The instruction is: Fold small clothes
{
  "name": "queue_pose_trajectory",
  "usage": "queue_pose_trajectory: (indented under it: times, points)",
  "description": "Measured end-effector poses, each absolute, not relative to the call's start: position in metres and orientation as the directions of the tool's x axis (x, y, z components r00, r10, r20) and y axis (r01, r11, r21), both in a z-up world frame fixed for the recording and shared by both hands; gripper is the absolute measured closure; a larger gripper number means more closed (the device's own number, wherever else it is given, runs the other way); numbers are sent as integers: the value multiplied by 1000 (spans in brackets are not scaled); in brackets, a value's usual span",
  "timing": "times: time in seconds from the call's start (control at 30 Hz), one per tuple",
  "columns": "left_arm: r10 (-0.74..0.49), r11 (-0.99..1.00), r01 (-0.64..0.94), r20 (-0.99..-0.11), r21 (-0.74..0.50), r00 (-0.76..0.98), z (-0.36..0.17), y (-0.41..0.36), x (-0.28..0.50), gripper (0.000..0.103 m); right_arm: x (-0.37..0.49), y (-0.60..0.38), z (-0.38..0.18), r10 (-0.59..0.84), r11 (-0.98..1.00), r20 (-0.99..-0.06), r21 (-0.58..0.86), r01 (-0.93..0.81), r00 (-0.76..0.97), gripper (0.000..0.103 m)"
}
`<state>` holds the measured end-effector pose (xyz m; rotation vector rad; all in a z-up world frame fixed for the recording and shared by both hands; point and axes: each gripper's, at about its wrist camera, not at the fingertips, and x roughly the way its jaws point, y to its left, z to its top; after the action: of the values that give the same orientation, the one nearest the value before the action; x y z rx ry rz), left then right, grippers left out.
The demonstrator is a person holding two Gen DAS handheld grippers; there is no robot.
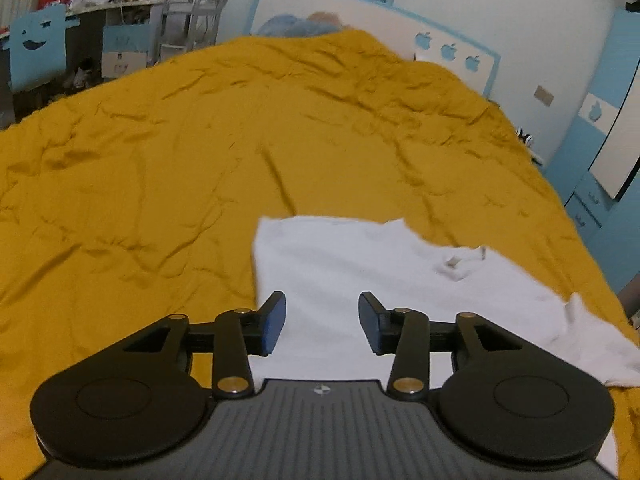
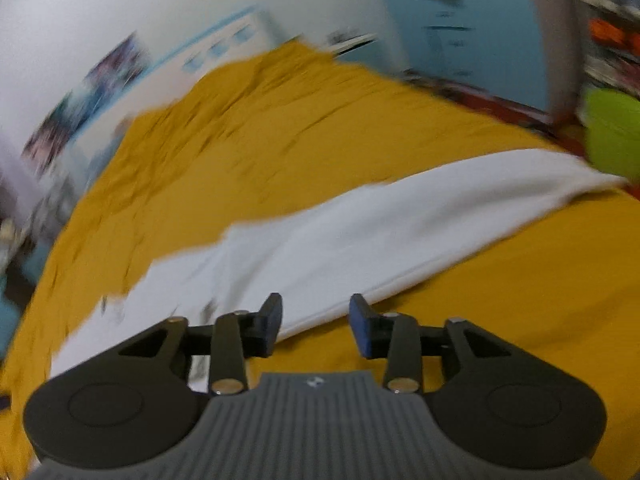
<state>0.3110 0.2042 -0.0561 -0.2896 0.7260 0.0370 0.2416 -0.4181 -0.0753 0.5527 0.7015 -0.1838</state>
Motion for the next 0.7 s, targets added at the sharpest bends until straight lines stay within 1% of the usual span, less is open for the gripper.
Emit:
queue_pose_trajectory:
  times: [0.03, 0.1, 0.2, 0.33, 0.43, 0.53, 0.57, 0.6, 0.63, 0.67, 0.7]
  points:
    - [-69, 959, -132, -658, -251, 750, -55, 201, 312, 51, 235, -441, -75, 4, 809, -650, 448, 380, 760, 67]
    - [-69, 959, -132, -660, -250, 748, -56, 194, 315, 50, 221, -490, -76, -44, 732, -639, 502, 460, 768, 62]
    - [-44, 968, -141, -698, -206, 715, -65, 181, 326, 50, 204, -561, -86, -112, 585, -635, 580, 567, 764, 61]
    - [-23, 968, -166, -732, -186, 681, -77, 165, 323, 50, 195, -630, -111, -95, 391, -599, 712, 583, 795, 61]
    - [-4, 969, -184, -755, -165, 656, -84, 156, 327, 50, 197, -659, -128, -117, 336, -628, 704, 626, 769, 61]
    - [23, 969, -204, -773, -139, 634, -87, 150, 330, 50, 202, -677, -146, -107, 285, -631, 721, 632, 768, 63]
    - [27, 968, -210, -775, -137, 631, -87, 150, 331, 50, 205, -682, -150, -102, 273, -626, 729, 627, 773, 70]
    - [30, 967, -215, -777, -136, 629, -87, 149, 331, 50, 208, -687, -153, -96, 268, -625, 733, 625, 774, 81]
    - [32, 967, -217, -778, -135, 628, -87, 149, 331, 50, 212, -689, -156, -94, 269, -634, 726, 632, 768, 87]
    - [34, 967, -217, -778, -132, 628, -87, 148, 331, 50, 216, -691, -156, -101, 279, -641, 716, 640, 761, 96]
    - [36, 968, -216, -777, -130, 628, -86, 148, 331, 50, 221, -687, -151, -118, 297, -643, 705, 644, 757, 100]
